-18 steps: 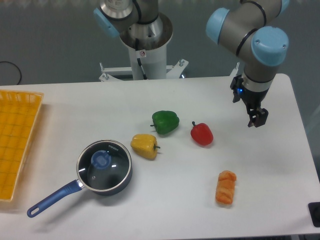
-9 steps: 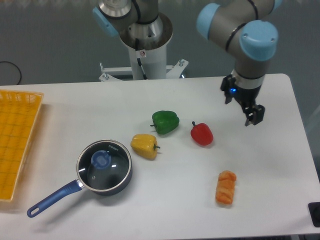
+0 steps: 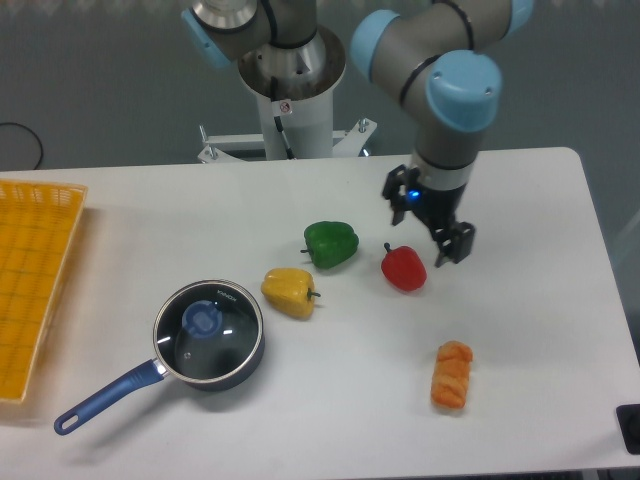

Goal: Open the lid
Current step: 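Move the gripper over the peppers toward the saucepan lid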

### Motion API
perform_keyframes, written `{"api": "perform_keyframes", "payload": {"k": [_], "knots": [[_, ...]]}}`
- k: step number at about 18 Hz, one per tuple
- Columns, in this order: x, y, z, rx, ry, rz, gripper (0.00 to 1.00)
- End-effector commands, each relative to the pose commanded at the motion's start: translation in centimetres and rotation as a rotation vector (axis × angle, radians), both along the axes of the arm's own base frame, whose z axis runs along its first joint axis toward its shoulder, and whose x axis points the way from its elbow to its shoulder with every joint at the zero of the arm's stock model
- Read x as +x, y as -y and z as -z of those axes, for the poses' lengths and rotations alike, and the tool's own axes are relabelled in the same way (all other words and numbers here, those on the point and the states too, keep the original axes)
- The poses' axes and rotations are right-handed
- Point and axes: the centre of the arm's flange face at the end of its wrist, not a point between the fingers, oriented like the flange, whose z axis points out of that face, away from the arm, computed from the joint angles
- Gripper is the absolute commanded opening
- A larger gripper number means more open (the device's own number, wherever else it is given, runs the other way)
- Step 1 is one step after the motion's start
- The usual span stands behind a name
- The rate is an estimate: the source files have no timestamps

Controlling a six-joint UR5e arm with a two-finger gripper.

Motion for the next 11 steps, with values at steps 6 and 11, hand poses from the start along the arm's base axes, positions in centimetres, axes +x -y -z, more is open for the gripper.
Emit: {"api": "perform_keyframes", "payload": {"k": [6,11], "knots": [[5.0,-4.4,-0.8,-0.026,-0.026,-0.033,1.0],[8.2,-8.6,-1.8,-0.039,-0.068,-0.062,1.0]]}}
